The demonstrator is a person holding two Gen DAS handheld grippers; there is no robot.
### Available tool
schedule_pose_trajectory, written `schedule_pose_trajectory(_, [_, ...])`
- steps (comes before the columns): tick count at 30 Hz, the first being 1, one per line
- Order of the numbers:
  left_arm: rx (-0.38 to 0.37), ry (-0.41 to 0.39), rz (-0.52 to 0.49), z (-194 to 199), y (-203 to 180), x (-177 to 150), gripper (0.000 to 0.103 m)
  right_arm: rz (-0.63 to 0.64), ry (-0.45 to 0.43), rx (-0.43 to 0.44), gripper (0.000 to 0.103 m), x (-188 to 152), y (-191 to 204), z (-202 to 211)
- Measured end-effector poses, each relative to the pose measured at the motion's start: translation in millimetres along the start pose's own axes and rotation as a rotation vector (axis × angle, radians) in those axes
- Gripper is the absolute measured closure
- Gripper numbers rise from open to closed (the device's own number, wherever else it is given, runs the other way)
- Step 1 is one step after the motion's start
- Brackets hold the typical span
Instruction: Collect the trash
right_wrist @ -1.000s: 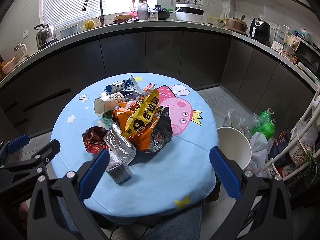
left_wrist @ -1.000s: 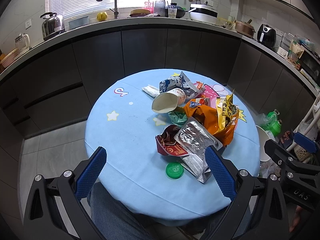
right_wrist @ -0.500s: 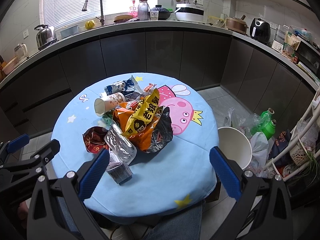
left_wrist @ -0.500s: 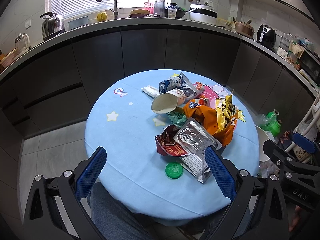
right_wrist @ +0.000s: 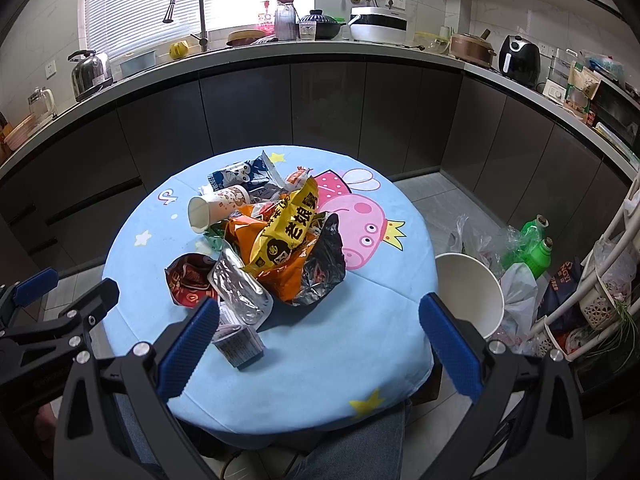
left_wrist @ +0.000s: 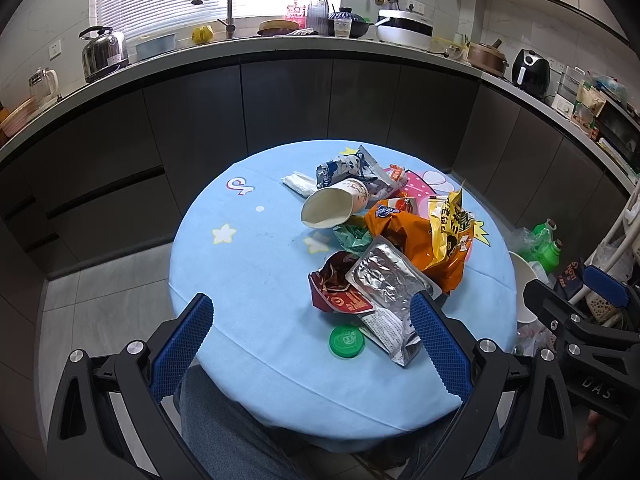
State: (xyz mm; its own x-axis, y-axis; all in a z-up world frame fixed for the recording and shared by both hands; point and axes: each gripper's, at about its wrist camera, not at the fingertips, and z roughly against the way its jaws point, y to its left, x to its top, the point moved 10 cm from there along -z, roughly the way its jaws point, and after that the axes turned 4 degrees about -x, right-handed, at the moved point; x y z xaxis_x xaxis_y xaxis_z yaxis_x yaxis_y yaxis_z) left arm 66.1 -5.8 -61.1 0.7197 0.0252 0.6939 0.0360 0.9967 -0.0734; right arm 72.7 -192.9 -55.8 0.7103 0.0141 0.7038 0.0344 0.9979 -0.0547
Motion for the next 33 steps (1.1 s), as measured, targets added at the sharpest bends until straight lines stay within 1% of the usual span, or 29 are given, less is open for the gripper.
schedule_pose_trajectory(21, [-0.003, 0.0, 0.003, 0, 1, 0, 0.009, 0.0, 0.004, 0.002, 0.003, 0, 1, 0])
schedule_pose_trajectory(29, [-0.002, 0.024, 0.013, -11, 9, 0, 0.009, 0.017, 0.012, 0.0, 0.003, 0, 0, -12])
schedule_pose_trajectory(31, [-0.006, 0.026, 0.027, -16, 15, 1, 0.009, 0.006, -0.016, 0.018, 0.003, 4, -6, -14])
schedule_pose_trajectory(33, [-0.015, 0.026, 0.037, -21, 22, 1, 0.009, -0.014, -0.049, 0.069, 0.003, 9, -11, -18])
